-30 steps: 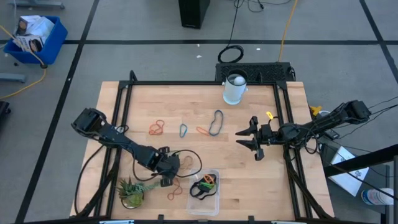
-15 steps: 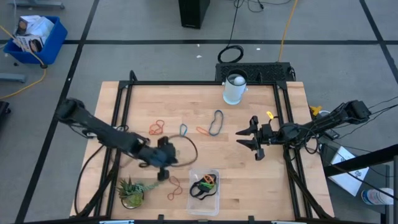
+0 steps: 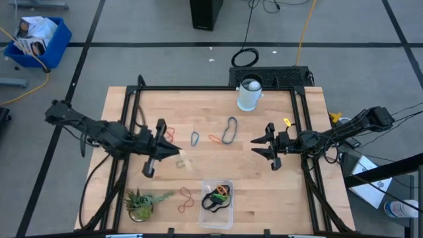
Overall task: Pick and place rubber bands into bin
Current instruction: Put the light brown rubber band into the transparent bin
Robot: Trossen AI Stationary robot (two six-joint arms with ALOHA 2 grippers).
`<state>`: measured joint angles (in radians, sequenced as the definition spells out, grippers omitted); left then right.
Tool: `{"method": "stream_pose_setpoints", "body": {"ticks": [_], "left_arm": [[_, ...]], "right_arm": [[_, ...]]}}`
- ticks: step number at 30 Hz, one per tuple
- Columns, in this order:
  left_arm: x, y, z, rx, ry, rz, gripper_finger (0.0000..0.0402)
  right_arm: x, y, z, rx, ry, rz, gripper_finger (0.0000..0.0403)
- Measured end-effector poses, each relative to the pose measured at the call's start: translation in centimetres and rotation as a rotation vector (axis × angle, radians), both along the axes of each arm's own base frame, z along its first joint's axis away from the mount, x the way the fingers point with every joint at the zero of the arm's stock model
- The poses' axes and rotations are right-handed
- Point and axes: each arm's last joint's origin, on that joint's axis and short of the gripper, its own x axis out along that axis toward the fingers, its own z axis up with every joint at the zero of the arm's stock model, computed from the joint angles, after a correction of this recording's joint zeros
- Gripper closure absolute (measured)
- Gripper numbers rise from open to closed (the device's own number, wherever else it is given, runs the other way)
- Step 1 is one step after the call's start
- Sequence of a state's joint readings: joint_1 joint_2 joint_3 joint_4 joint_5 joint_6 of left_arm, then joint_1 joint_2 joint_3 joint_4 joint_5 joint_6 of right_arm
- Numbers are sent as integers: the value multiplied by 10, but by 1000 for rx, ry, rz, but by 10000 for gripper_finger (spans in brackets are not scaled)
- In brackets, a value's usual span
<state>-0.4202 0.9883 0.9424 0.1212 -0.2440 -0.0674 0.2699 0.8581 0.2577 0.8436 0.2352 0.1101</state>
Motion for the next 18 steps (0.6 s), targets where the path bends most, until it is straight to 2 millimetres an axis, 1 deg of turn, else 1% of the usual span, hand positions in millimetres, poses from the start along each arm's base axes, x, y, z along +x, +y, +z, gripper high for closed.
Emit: {"method": "stream_pose_setpoints", "body": {"ticks": [3,7,9,13,18], "left_arm": [[1,-2,4,19,-52,-33,395],[10,-7,5,44,-9,-74,397],[19,-12,11,61,30,-88,397],[40,-27,19,151,188,-111,398],[71,-46,20,230,348,-133,395]], "right_arm": [[0,0,0,1,-2,-4,263],[0,0,0,1,-2,-3,263],[0,0,0,1,-2,-4,263],[0,0,0,2,-5,-4,263],[0,0,0,2,-4,-4,263]]}}
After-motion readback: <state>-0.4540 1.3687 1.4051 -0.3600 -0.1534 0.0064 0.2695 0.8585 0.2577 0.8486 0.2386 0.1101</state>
